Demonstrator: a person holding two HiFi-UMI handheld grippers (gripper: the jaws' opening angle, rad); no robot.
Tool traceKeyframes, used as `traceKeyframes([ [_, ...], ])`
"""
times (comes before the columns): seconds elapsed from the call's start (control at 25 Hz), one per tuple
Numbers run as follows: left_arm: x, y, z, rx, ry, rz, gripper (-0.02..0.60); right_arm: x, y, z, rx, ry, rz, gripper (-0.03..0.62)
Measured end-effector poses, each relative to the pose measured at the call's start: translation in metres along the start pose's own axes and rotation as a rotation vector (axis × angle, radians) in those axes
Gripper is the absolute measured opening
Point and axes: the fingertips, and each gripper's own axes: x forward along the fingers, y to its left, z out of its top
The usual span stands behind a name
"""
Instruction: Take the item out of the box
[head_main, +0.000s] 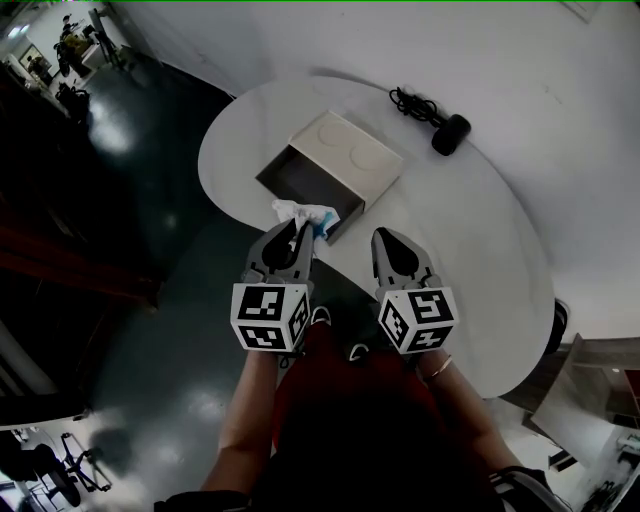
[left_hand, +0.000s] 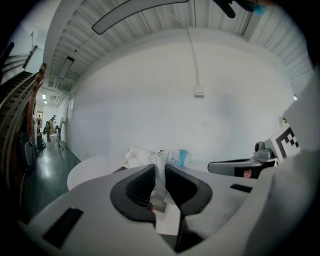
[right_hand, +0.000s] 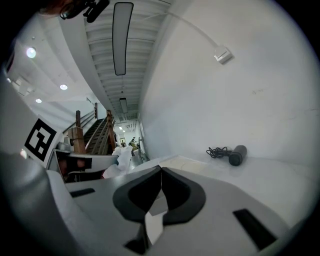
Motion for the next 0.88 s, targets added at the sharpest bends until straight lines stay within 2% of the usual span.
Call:
traceKeyframes([
  [0.4, -0.025, -0.011, 0.000, -0.052, -0.047, 0.047, 0.078, -0.017, 0.005, 0.001, -0.036, -0.003, 0.017, 0.015],
  [0.88, -0.057, -0.018, -0.003, -0.048, -0.078, 0.099, 0.078, -0.041, 0.018, 0.005, -0.104, -0.023, 0.048, 0.015],
])
